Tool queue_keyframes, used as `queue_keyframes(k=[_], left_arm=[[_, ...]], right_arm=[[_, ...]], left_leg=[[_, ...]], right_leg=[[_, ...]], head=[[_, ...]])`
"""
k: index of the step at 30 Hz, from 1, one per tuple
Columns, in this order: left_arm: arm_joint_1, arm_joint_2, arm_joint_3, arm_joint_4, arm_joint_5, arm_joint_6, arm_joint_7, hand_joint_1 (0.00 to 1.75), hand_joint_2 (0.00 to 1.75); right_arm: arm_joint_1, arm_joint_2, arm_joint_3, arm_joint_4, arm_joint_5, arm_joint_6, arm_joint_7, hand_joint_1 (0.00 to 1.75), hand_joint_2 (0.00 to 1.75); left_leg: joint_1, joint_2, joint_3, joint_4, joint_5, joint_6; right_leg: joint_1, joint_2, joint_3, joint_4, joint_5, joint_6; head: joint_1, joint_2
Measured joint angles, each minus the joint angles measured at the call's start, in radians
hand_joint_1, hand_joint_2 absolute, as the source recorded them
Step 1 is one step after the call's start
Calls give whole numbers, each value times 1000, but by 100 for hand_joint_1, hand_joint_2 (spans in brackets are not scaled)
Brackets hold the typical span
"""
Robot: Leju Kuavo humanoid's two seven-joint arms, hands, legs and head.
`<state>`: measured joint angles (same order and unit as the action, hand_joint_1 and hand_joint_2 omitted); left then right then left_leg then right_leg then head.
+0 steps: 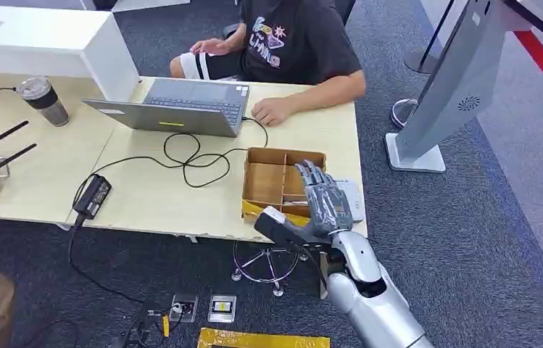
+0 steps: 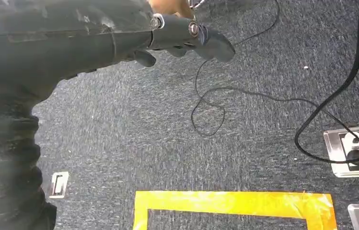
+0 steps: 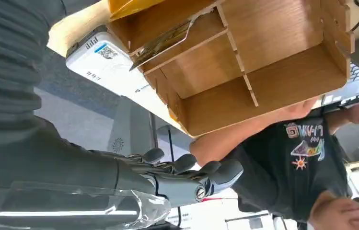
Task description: Pass the card to the sensor for recognition and then transmit it.
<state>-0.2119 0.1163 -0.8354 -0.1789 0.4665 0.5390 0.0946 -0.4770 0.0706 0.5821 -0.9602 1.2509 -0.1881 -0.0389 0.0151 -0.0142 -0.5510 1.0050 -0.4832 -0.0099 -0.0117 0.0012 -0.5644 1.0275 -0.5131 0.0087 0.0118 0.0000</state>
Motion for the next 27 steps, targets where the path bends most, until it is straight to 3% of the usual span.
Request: queue_keyframes(k=[27], left_arm=[[-1,0,0,0,-2,-1,3,0,175]], right_arm=[[-17,8,0,45,9,32,21,16,175]], left_leg=[[0,0,0,0,0,0]], right_leg=[[0,0,0,0,0,0]], head=[[0,0]])
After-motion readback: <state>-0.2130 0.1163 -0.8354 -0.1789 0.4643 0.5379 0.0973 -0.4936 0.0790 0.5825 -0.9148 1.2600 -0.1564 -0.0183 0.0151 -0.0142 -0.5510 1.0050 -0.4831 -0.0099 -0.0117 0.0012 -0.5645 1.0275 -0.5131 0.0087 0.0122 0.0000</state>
